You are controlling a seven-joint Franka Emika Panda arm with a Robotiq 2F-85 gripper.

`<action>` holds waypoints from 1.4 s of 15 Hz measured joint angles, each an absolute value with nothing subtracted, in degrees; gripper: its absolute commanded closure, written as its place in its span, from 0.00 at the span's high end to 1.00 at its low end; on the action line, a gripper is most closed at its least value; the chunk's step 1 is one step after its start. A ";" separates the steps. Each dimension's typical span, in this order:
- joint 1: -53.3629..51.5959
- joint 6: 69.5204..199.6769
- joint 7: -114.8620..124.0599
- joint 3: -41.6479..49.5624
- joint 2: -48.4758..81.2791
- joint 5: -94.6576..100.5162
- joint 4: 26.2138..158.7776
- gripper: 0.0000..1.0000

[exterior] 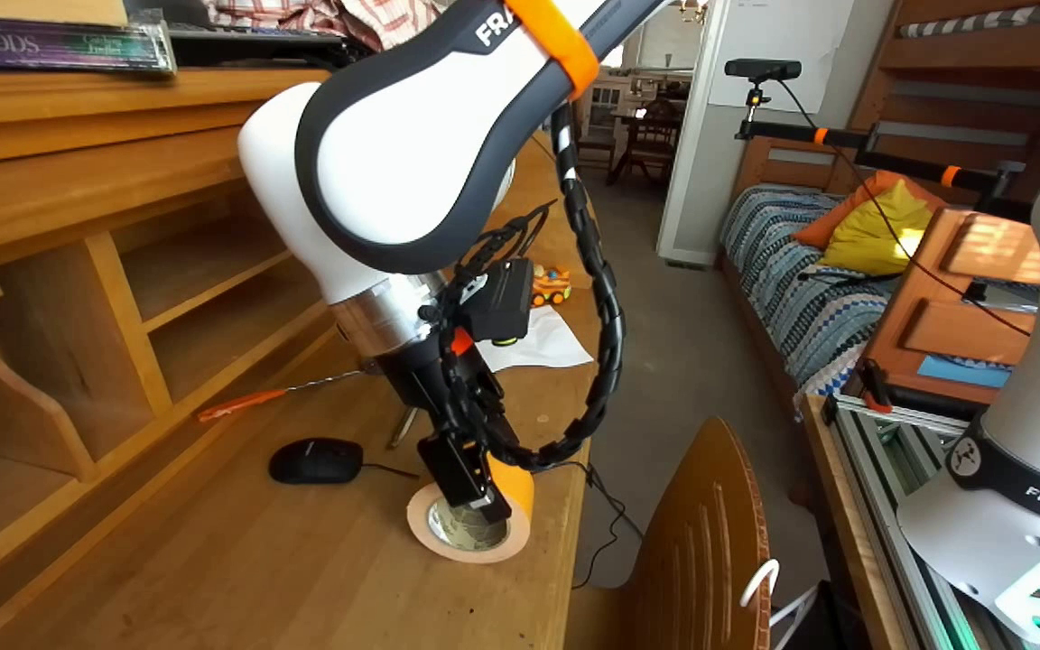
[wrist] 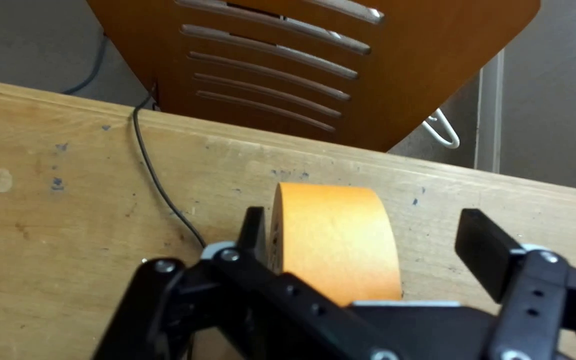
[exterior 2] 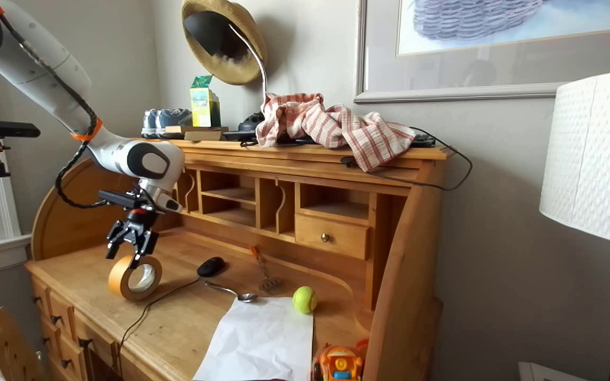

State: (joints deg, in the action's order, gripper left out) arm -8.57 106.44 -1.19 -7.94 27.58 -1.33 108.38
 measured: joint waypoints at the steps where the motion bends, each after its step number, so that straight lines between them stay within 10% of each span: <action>1: -8.62 105.47 -1.13 -7.88 27.51 -0.86 108.18 0.58; 4: -8.65 103.87 -1.11 -7.78 27.49 0.33 107.84 0.33; 5: -8.68 103.51 -1.11 -7.75 27.49 0.78 107.83 0.73; 11: -9.14 101.99 -1.11 -7.69 27.49 1.96 107.60 0.99; 21: -9.83 100.08 -1.13 -7.63 27.64 6.37 105.94 1.00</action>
State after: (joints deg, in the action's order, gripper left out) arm -9.83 100.08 -1.13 -7.63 27.64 6.37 105.94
